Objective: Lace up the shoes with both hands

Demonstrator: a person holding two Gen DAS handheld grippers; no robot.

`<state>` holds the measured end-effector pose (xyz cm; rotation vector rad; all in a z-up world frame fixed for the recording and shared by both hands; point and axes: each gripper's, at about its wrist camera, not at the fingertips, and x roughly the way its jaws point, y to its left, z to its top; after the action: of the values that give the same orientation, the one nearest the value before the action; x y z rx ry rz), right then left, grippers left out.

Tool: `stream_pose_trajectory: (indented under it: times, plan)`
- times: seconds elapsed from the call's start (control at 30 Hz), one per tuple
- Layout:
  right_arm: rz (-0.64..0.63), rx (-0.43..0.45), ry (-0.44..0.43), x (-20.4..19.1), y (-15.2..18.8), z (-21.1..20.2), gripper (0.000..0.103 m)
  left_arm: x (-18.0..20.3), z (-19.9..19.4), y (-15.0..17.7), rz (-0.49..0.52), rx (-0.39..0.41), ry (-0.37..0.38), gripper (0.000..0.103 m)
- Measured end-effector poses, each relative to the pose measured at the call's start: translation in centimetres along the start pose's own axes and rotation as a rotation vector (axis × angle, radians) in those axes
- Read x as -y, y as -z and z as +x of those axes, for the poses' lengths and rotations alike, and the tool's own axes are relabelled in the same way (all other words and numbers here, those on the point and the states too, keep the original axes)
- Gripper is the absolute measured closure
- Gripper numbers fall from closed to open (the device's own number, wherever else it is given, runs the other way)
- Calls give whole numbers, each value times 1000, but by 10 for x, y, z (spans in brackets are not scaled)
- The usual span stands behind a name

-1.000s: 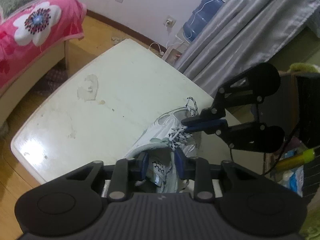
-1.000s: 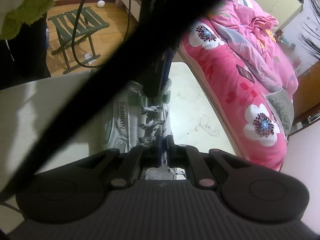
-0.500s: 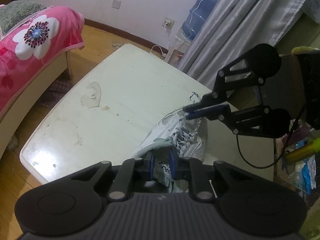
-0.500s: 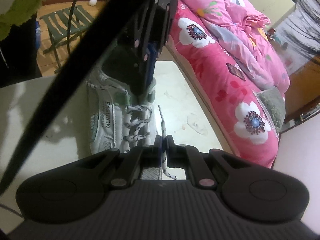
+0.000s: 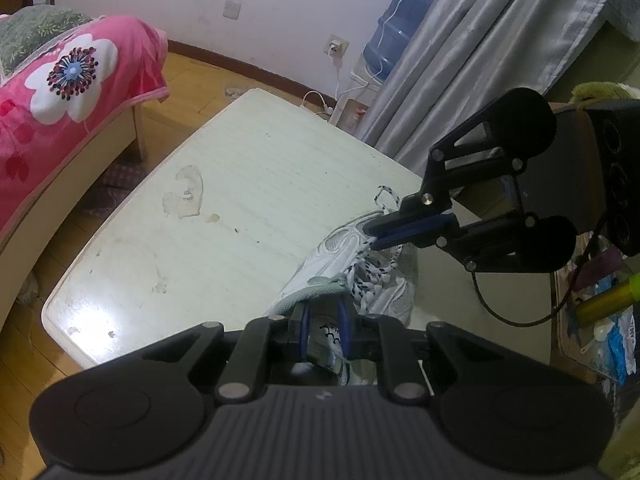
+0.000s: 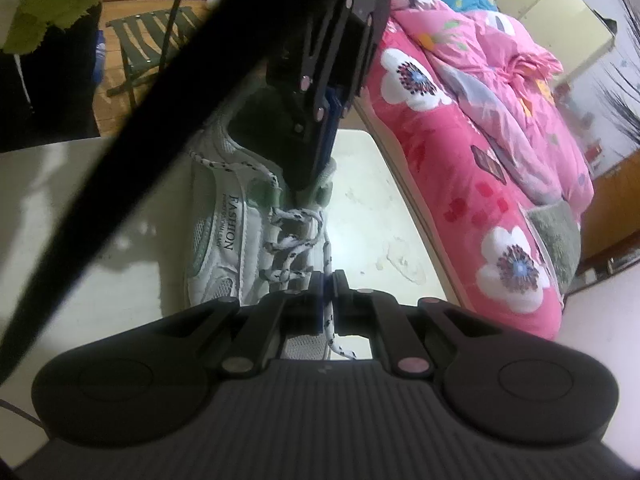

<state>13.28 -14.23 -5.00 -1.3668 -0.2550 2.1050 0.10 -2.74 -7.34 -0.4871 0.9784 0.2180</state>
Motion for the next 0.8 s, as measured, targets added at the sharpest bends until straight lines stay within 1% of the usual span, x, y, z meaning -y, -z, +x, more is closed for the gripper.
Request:
stream_pose_trajectory:
  times: [0.23,0.5,0.63,0.73,0.77,0.8]
  plan:
    - [-4,33,-17,3,3,0,100,-1,-1,0,4,-2,2,88]
    - [30,67,-32,7,6,-1,100,-1,0,-1,11,-2,3,89]
    - [23,77,-33,6,8,0,100,-1,1,-1,18,0,3,89]
    - [36,85,-36,6,9,2,100,-2,2,-1,23,0,3,90]
    - [43,87,-38,7,9,3,100,-2,2,-1,26,-3,1,93]
    - [45,87,-39,6,9,4,100,-1,3,-1,30,-4,0,93]
